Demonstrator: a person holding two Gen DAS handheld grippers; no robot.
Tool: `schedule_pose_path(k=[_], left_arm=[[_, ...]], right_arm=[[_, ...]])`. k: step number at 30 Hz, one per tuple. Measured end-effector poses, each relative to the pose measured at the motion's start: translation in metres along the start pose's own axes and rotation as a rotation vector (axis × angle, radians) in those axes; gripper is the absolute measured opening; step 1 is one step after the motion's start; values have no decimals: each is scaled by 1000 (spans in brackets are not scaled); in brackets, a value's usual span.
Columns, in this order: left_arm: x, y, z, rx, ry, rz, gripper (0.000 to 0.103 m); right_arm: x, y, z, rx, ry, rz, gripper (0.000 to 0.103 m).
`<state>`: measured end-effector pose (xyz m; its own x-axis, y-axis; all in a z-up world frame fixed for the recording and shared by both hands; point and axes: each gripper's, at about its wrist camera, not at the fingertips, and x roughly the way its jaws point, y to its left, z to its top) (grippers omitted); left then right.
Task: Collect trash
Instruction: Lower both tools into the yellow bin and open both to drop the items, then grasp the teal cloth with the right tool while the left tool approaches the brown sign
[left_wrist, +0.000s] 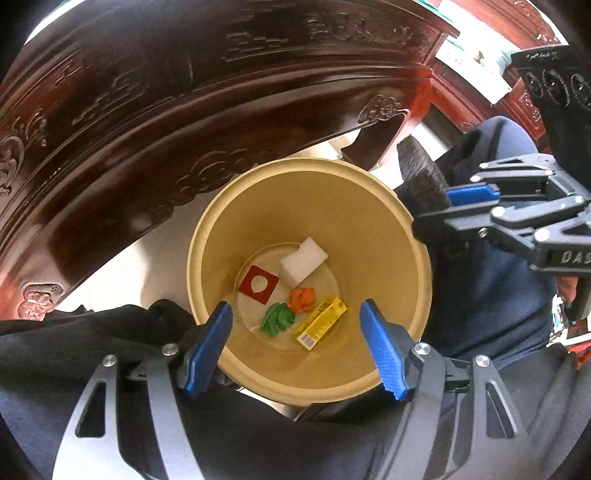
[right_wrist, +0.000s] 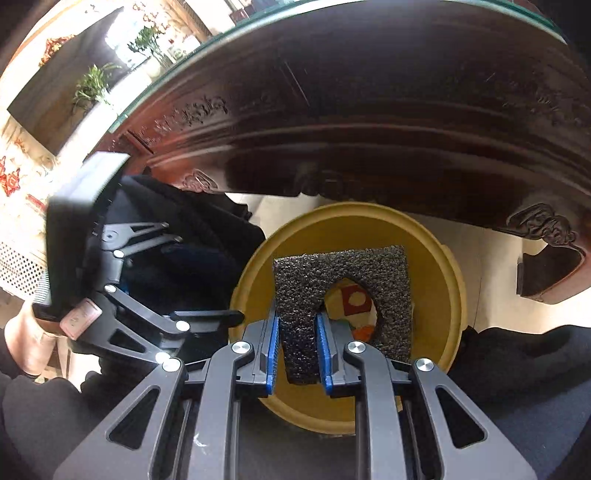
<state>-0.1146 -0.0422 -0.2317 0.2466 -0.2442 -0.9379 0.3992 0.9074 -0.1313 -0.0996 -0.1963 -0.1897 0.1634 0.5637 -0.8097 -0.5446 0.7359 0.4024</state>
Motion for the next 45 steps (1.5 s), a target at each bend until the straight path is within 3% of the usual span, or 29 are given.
schedule_pose_path(k=[1, 3, 15, 21, 25, 29, 35, 36, 40, 45], left_arm=[[0, 2, 0, -6, 3, -2, 71], [1, 5, 1, -17, 4, -1, 71], [-3, 9, 4, -21, -7, 7, 71], [-19, 5, 13, -13, -56, 11, 71], [-46, 2, 26, -6, -134, 11, 71], [-88, 2, 53, 1, -279, 34, 75], [-140, 7, 109, -5, -493, 129, 89], [-146, 9, 119, -17, -529, 149, 96], [-161, 20, 157, -74, -617, 174, 99], [-159, 31, 201, -103, -643, 217, 99]], right_arm=[[2, 2, 2, -4, 11, 1, 24], [5, 4, 4, -12, 24, -1, 42], [-3, -2, 6, 2, 1, 30, 43], [-27, 2, 9, -18, -71, 36, 43], [-62, 5, 22, -48, -194, 28, 43], [-110, 1, 47, -65, -362, -18, 43], [-156, -10, 96, -92, -519, -104, 43], [-161, -11, 102, -94, -538, -110, 45], [-174, -17, 137, -104, -608, -154, 54], [-165, -30, 175, -104, -629, -246, 81]])
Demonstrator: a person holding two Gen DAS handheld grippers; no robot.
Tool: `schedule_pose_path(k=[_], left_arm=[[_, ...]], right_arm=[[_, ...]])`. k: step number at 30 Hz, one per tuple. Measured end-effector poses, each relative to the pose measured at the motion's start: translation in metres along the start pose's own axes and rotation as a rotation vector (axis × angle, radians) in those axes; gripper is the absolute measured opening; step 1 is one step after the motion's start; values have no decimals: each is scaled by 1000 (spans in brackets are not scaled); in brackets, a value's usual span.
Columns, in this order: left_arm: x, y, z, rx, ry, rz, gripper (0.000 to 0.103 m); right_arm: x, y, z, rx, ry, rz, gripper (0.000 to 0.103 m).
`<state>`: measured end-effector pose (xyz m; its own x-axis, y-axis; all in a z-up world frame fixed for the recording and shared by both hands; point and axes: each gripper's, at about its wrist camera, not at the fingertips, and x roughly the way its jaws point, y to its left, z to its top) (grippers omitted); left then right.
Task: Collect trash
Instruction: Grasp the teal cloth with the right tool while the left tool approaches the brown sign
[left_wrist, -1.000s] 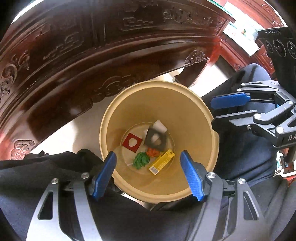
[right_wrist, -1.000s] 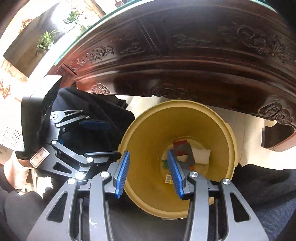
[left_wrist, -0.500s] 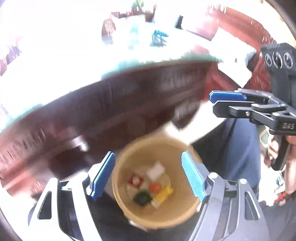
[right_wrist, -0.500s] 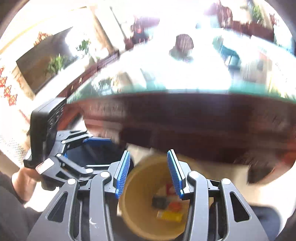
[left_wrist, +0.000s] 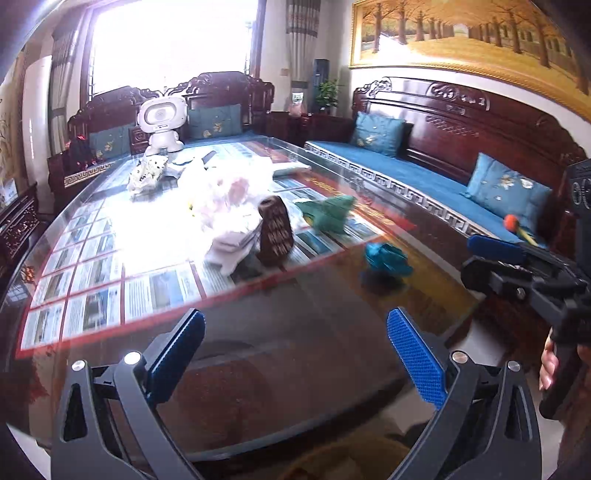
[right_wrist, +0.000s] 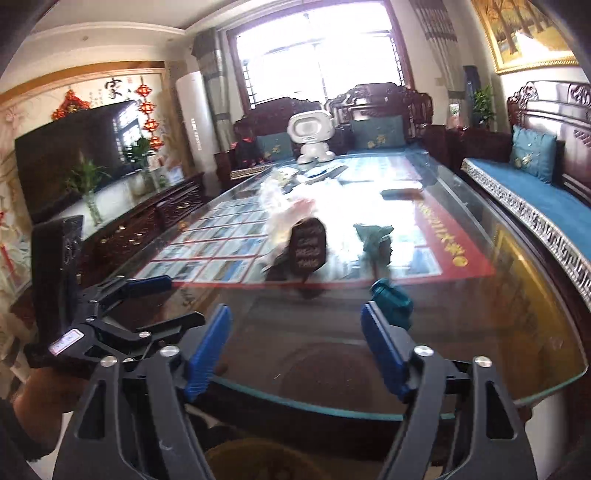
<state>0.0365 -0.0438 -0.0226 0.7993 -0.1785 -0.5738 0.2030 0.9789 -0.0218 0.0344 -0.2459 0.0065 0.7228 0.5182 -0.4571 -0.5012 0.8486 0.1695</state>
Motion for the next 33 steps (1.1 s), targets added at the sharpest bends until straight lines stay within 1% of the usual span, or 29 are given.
schedule_pose_path(k=[3, 5, 9, 11, 13, 14, 16, 17, 21, 24, 25, 28, 33], left_arm=[[23, 9, 11, -41, 26, 1, 99], [38, 17, 17, -71, 43, -7, 99], [59, 25, 21, -96, 65, 0, 99], [67, 28, 24, -100, 68, 4, 99], [73, 31, 29, -105, 66, 4, 99], [77, 32, 33, -104, 64, 5, 99], [82, 35, 38, -107, 59, 7, 99], [85, 37, 41, -112, 56, 4, 99], [95, 40, 54, -105, 51, 5, 99], [107, 37, 65, -78, 53, -23, 99], [111, 36, 70, -72, 53, -44, 99], [127, 36, 81, -61, 75, -70, 99], [159, 41, 99, -56, 136, -77, 98]], right_arm=[[27, -16, 5, -19, 43, -70, 83], [52, -32, 6, -1, 101, -120, 83], [82, -54, 4, 36, 166, -110, 81], [94, -59, 5, 29, 188, -113, 80], [102, -61, 6, 21, 207, -109, 77], [107, -62, 5, 16, 223, -105, 72], [114, -63, 2, 9, 251, -100, 59], [116, -64, 0, 11, 261, -93, 44], [111, -69, -2, 38, 228, -65, 38], [105, -71, 0, 54, 204, -48, 38], [103, -71, 0, 57, 194, -44, 38], [99, -70, 3, 65, 178, -25, 38], [96, -73, 6, 67, 168, 2, 38]])
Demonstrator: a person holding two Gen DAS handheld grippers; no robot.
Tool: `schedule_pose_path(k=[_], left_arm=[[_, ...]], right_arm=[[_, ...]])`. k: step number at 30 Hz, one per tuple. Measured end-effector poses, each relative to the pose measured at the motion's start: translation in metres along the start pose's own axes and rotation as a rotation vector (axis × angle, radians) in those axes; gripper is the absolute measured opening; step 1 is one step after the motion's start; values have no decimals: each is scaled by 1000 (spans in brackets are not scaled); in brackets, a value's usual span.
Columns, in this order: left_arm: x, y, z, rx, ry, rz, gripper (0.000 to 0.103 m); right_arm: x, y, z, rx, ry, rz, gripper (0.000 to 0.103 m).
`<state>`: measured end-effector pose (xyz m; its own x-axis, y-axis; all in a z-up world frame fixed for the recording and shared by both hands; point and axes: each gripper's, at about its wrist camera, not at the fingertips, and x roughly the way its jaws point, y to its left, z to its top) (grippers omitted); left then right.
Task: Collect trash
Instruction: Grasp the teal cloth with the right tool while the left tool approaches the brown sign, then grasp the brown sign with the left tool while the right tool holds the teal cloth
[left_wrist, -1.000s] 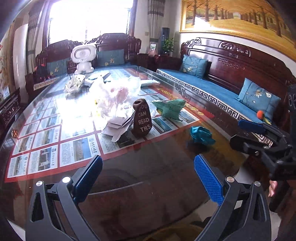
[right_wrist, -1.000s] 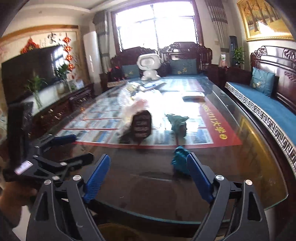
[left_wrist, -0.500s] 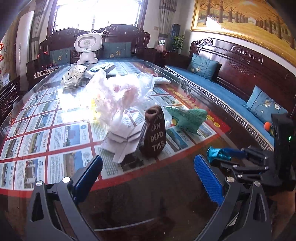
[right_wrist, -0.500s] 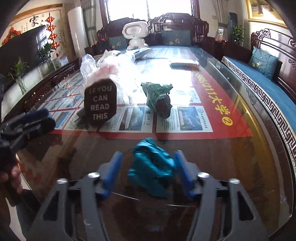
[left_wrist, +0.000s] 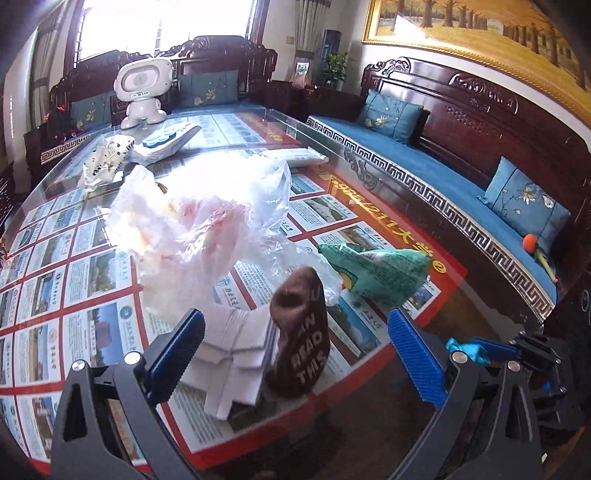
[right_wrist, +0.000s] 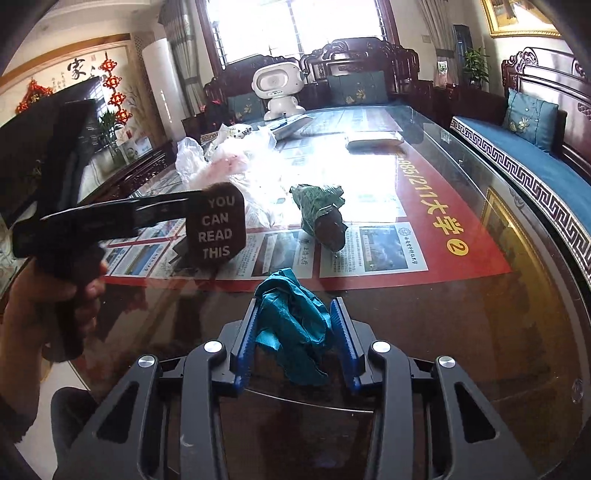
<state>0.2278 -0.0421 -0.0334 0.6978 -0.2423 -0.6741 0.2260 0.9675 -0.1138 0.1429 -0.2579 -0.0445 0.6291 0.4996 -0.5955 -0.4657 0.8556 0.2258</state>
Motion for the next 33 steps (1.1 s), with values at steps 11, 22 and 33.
schedule_pose_path(k=[11, 22, 33], left_arm=[[19, -11, 7, 44, 57, -76, 19], [-25, -32, -3, 125, -26, -94, 7], [-114, -54, -40, 184, -100, -125, 7]], right_arm=[[6, -1, -1, 7, 10, 24, 38], [-1, 3, -1, 13, -6, 21, 38], [-51, 37, 0, -33, -75, 23, 38]])
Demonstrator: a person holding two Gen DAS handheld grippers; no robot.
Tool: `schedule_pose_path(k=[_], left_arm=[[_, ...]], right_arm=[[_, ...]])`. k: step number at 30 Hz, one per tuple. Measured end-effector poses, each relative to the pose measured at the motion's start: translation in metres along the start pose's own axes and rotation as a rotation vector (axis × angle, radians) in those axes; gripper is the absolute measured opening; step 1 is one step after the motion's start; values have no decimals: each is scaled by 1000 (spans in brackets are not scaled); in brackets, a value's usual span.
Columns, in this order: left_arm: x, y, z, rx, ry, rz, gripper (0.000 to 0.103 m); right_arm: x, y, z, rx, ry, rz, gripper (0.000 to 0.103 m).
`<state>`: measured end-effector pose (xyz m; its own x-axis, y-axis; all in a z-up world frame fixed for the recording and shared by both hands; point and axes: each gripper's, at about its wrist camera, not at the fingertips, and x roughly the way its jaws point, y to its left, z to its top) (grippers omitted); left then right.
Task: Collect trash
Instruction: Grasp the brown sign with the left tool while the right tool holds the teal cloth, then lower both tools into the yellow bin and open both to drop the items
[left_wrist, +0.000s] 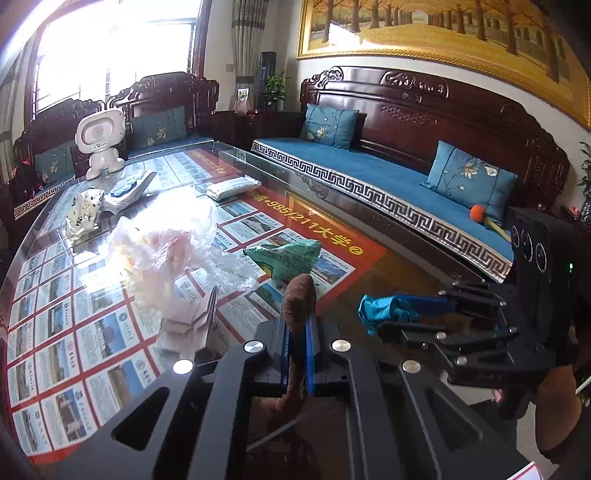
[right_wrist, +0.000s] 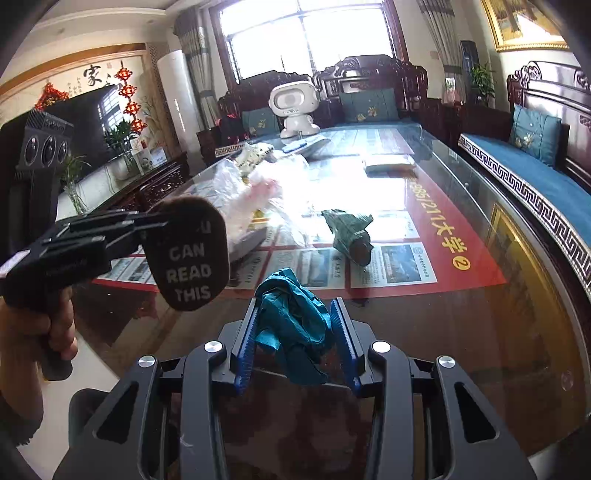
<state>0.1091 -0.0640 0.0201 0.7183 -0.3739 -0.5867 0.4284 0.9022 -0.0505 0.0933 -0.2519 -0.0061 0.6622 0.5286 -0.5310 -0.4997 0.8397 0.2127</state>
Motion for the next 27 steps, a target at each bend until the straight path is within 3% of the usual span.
schedule_pose_path(k=[6, 11, 20, 25, 26, 27], left_arm=[[-47, -14, -36, -6, -1, -24, 7], [-74, -30, -85, -30, 44, -51, 7], [-66, -66, -200, -120, 264, -148, 7], [-42, -78, -255, -155, 389, -148, 10], [-38, -79, -263, -150, 410, -141, 18], [-35, -80, -270, -155, 425, -133, 41]], right_arm=[[-42, 31, -15, -41, -31, 30, 38], [-68, 56, -42, -46, -25, 85, 38], [-97, 87, -108, -15, 47, 125, 38], [-96, 94, -146, 8, 134, 118, 38], [-95, 94, -152, 14, 149, 118, 38], [-95, 94, -159, 18, 164, 117, 38]])
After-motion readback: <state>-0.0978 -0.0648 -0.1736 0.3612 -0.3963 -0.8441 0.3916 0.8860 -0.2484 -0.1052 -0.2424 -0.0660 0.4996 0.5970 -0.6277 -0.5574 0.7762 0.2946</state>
